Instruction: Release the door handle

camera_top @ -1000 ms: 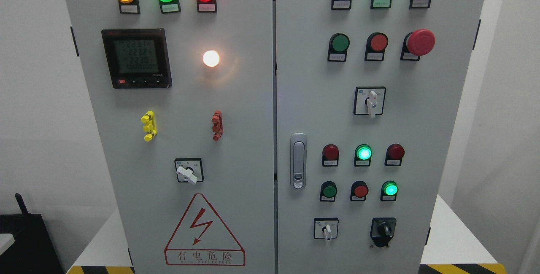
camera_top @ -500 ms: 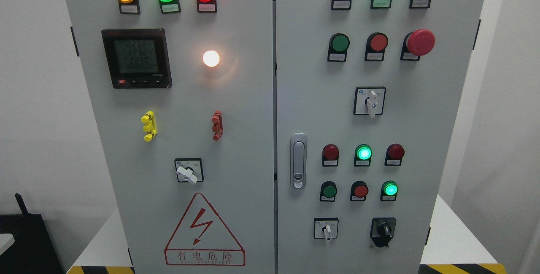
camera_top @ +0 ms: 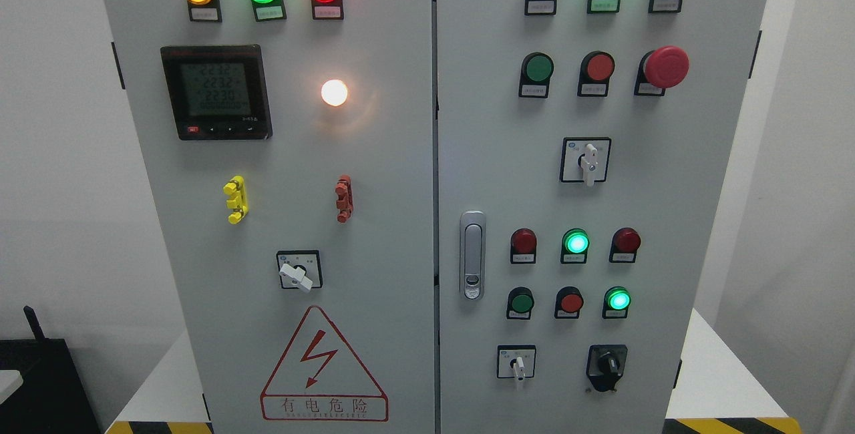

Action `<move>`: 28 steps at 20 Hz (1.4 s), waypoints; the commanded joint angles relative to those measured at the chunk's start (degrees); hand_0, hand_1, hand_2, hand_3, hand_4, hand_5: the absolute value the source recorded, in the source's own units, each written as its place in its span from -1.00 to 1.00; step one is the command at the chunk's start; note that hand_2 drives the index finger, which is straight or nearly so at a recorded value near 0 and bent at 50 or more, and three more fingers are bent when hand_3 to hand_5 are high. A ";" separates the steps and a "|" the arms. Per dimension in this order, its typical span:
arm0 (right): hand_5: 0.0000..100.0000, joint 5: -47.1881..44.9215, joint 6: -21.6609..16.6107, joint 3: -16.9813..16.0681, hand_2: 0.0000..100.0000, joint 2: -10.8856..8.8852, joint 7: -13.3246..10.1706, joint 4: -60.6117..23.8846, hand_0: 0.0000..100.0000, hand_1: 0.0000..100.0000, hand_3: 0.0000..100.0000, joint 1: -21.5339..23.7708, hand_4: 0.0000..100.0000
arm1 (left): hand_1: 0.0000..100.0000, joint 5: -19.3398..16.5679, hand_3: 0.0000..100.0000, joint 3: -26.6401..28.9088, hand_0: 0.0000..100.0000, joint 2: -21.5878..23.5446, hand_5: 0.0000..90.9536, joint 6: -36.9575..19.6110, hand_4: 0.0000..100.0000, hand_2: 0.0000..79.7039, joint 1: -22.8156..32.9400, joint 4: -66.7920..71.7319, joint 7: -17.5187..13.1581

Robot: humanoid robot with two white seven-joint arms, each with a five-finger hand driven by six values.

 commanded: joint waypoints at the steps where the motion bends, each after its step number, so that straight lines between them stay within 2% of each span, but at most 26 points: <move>1: 0.70 24.77 0.16 -0.01 -1.00 4.88 -1.93 1.37 -0.42 -0.34 0.57 -3.98 0.55 | -0.22 0.00 -1.00 0.97 -0.76 0.00 -1.00 0.02 -1.00 -1.00 -1.49 0.00 -0.01; 4: 0.78 36.39 0.95 0.87 -1.00 8.13 -2.28 3.83 -0.49 -0.34 0.61 -8.02 0.60 | -0.22 0.00 -1.00 0.97 -0.76 0.00 -1.00 0.02 -1.00 -1.00 -1.49 0.00 -0.01; 6: 0.84 41.50 4.27 1.75 -1.00 9.63 -1.93 4.54 -0.52 -0.34 0.63 -10.05 0.64 | -0.22 0.00 -1.00 0.97 -0.76 0.00 -1.00 0.02 -1.00 -1.00 -1.49 0.00 -0.01; 8: 0.88 43.80 7.79 2.89 -1.00 9.73 -1.23 4.63 -0.55 -0.34 0.64 -11.28 0.67 | -0.22 0.00 -1.00 0.97 -0.76 0.00 -1.00 0.02 -1.00 -1.00 -1.49 0.00 -0.01; 10: 0.89 44.59 8.68 3.16 -1.00 9.81 0.08 4.98 -0.55 -0.34 0.65 -13.12 0.68 | -0.22 0.00 -1.00 0.97 -0.76 0.00 -1.00 0.02 -1.00 -1.00 -1.49 0.00 -0.01; 14: 0.91 45.56 13.07 3.07 -1.00 9.73 3.87 5.50 -0.56 -0.35 0.68 -16.11 0.69 | -0.22 0.00 -1.00 0.97 -0.76 0.00 -1.00 0.02 -1.00 -1.00 -1.49 0.00 -0.01; 19: 0.99 45.48 15.18 2.81 -1.00 9.73 4.13 7.00 -0.59 -0.36 0.85 -19.46 0.76 | -0.22 0.00 -1.00 0.97 -0.76 0.00 -1.00 0.02 -1.00 -1.00 -1.49 0.00 -0.01; 21: 1.00 45.48 15.27 2.63 -1.00 9.64 4.40 7.26 -0.60 -0.36 0.87 -19.72 0.77 | -0.22 0.00 -1.00 0.97 -0.76 0.00 -1.00 0.02 -1.00 -1.00 -1.49 0.00 -0.01; 23: 1.00 45.48 15.36 2.54 -1.00 9.73 5.71 7.79 -0.60 -0.36 0.87 -20.86 0.78 | -0.22 0.00 -1.00 0.97 -0.76 0.00 -1.00 0.02 -1.00 -1.00 -1.49 0.00 -0.01; 28: 1.00 45.56 15.36 2.81 -1.00 9.73 5.89 8.58 -0.59 -0.37 0.86 -22.27 0.78 | -0.22 0.00 -1.00 0.97 -0.76 0.00 -1.00 0.02 -1.00 -1.00 -1.49 0.00 -0.01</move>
